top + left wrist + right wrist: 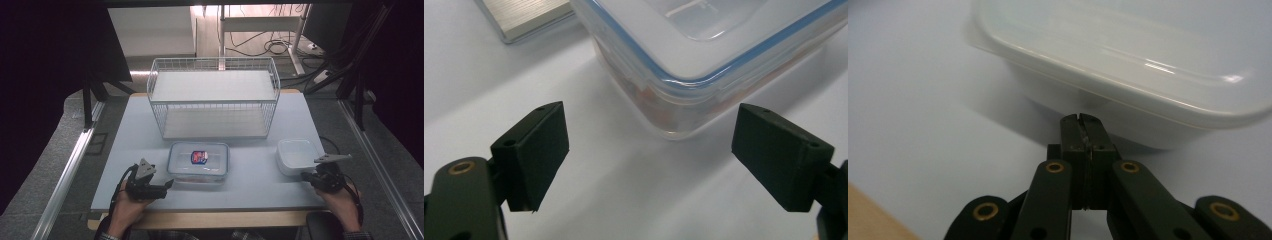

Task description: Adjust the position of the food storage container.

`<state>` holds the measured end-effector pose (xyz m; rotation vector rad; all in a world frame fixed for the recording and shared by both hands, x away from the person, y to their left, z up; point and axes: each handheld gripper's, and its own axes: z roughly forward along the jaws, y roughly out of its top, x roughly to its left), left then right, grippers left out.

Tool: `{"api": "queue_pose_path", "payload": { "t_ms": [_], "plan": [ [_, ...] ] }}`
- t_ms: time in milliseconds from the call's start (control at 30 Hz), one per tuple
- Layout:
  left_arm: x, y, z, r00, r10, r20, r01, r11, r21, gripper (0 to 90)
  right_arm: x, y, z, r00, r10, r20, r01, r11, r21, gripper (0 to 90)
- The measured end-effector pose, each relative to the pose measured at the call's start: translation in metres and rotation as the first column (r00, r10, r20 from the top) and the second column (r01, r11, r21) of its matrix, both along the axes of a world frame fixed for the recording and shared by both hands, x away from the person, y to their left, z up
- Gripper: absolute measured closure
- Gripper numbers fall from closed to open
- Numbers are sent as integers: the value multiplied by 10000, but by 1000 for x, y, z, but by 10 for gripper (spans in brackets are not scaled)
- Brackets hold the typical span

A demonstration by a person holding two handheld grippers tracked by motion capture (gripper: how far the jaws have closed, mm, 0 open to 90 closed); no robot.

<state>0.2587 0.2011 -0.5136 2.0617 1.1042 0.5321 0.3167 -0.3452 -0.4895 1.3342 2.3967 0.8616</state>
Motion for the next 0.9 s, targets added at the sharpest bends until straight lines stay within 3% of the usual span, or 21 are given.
{"api": "queue_pose_path", "payload": {
  "t_ms": [133,167,200,233,267,300,333,367,400,433,500,533,633,700,900],
  "plan": [
    [2,3,1,9998,102,-167,-104,9999,-127,206,-7,13,7,9985,476,279,-481,9987,172,886],
    [4,5,2,9996,171,-222,-168,9997,151,266,-10,24,14,9952,824,529,-835,9963,182,886],
    [4,5,2,9996,171,-222,-168,9997,151,319,-10,24,14,9952,824,529,-835,9963,182,886],
    [5,7,2,9994,246,-229,-239,9992,323,319,-10,29,17,9927,1008,663,-1025,9945,230,887],
    [8,10,3,9990,334,-298,-324,9989,348,371,-10,33,20,9896,1171,833,-1201,9922,325,888],
    [13,17,5,9986,296,-428,-296,9996,-8,513,-8,44,26,9853,1407,969,-1462,9879,514,891],
    [13,17,5,9986,296,-428,-296,9996,-8,579,-8,44,26,9853,1407,969,-1462,9879,514,891],
    [22,23,6,9974,429,-587,-441,9988,-196,624,-4,56,31,9808,1636,1061,-1718,9824,733,891],
    [22,23,6,9974,429,-587,-441,9988,-196,677,-4,56,31,9808,1636,1061,-1718,9824,733,891],
    [26,24,6,9973,378,-631,-394,9989,-240,718,3,71,35,9782,1816,1008,-1912,9769,953,892],
    [36,23,6,9969,291,-729,-314,9990,-315,755,7,80,37,9765,1886,1040,-1994,9741,1064,893],
    [41,21,5,9969,192,-766,-213,9994,-256,798,14,99,41,9711,2106,1123,-2237,9672,1204,893],
    [51,9,2,9956,-94,-936,87,9999,-85,835,24,126,40,9599,2488,1292,-2633,9584,1106,892],
    [55,0,-2,9947,-272,-991,307,9989,346,846,27,137,36,9573,2571,1324,-2732,9540,1230,891],
    [57,-11,-1,9933,-562,-1007,575,9983,93,844,25,149,20,9522,2814,1190,-2928,9517,927,879]
  ]
}}
